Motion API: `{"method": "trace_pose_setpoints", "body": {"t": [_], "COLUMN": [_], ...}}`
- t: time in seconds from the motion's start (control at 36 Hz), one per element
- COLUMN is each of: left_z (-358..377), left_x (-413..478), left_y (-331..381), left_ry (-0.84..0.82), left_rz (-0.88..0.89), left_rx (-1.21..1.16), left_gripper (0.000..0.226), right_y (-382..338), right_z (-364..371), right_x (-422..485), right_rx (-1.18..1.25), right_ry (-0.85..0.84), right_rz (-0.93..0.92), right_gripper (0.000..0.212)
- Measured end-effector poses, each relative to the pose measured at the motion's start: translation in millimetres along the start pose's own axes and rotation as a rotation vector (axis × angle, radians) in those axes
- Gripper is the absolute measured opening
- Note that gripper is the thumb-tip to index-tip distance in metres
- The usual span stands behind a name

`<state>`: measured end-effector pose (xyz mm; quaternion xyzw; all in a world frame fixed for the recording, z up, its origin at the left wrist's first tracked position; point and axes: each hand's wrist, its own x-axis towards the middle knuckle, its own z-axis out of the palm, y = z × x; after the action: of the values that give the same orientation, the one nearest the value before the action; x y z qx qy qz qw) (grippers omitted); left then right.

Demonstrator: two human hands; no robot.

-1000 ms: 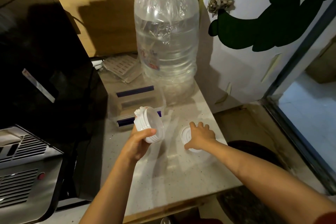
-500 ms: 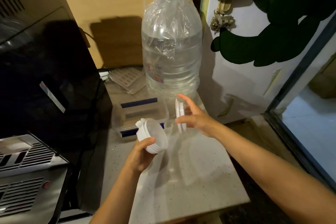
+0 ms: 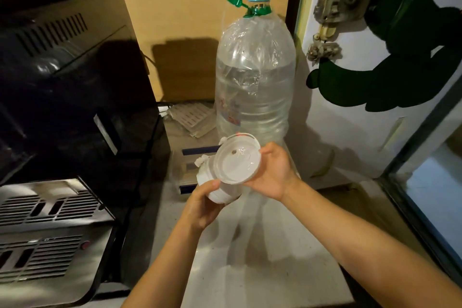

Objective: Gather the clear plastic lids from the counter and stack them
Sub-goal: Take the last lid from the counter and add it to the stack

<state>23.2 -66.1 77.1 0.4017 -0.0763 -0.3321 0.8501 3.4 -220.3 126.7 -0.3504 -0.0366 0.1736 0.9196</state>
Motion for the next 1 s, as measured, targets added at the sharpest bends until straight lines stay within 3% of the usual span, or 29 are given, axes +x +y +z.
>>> {"method": "trace_pose_setpoints", "body": {"t": [0.11, 0.22, 0.56, 0.75, 1.0], "left_z": [1.3, 2.8, 4.5, -1.5, -3.0], "left_x": [-2.3, -6.1, -16.5, -19.0, -22.2], "left_y": [2.4, 4.7, 10.0, 10.9, 15.9], "left_ry": [-0.006, 0.008, -0.03, -0.031, -0.093], "left_rz": [0.023, 0.033, 0.088, 0.106, 0.157], "left_rx": [-0.025, -0.061, -0.088, -0.116, -0.106], "left_gripper": [0.082, 0.088, 0.087, 0.088, 0.065], "right_y": [0.7, 3.5, 18.6, 25.4, 32.5], "right_z": [9.4, 14.9, 21.4, 25.0, 27.0], "right_x": [1.1, 7.0, 16.1, 20.4, 24.2], "right_rx": [-0.002, -0.033, -0.252, -0.558, -0.769], "right_ry": [0.037, 0.074, 0.215, 0.5, 0.493], "right_rz": [-0.036, -0.063, -0.039, -0.119, -0.105], "right_gripper": [0.039, 0.03, 0.036, 0.017, 0.016]}}
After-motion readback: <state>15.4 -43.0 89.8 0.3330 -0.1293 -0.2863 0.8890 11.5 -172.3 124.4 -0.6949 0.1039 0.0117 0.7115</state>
